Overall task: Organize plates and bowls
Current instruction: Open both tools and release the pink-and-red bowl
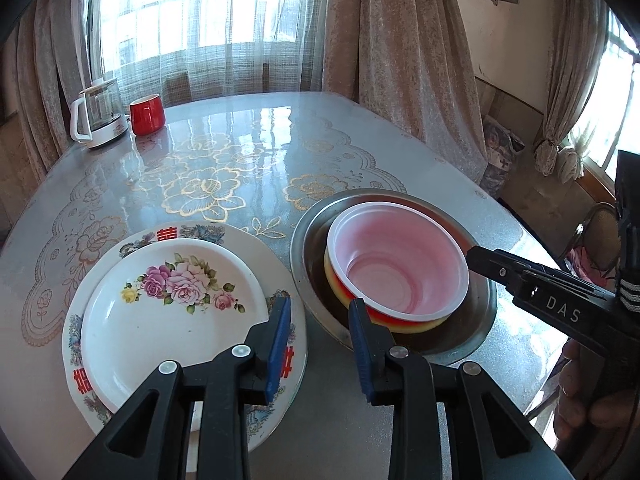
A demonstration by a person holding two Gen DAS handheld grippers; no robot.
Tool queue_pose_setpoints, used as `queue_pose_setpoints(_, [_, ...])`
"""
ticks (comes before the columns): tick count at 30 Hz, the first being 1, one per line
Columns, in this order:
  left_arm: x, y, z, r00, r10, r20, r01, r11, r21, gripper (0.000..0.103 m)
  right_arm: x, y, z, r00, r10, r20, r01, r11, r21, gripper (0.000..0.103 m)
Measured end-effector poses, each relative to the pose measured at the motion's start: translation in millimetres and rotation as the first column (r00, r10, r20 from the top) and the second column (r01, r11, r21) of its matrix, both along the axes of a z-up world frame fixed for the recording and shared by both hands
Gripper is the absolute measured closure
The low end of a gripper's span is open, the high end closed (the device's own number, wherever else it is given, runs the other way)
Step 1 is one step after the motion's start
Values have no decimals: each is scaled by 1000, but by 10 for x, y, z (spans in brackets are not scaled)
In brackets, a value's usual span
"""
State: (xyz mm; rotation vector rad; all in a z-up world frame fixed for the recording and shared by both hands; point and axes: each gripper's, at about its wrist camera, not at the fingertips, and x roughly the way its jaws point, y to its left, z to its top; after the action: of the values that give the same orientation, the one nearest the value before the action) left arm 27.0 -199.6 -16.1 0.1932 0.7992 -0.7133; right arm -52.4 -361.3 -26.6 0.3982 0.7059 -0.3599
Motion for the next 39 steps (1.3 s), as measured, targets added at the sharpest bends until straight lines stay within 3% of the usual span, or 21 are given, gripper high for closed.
queue_pose_setpoints(13, [-57,54,-48,1000,2,-15,-2,1000,7,71,-215,-193,-119,997,-77,-30,78,996,47,65])
queue_pose_setpoints(23, [1,75,-53,999,10,-35,-10,1000,-1,70,-114,-176,-162,998,-41,-50,45,996,82,64])
queue_pose_setpoints(28, [53,107,-52,999,19,-40,-19,1000,-1,70,-48,-157,-217,996,-45,-83,49,998,51,64])
queue_pose_setpoints(34, [116,115,-53,999,29,-38,-29,1000,4,70,47,-123,-180,989,-65,-132,53,994,-92,64])
queue_pose_setpoints(39, [158,5,-29,1000,-1,-30,1,1000,18,70,63,-238,-191,986,-93,-138,82,993,-82,64])
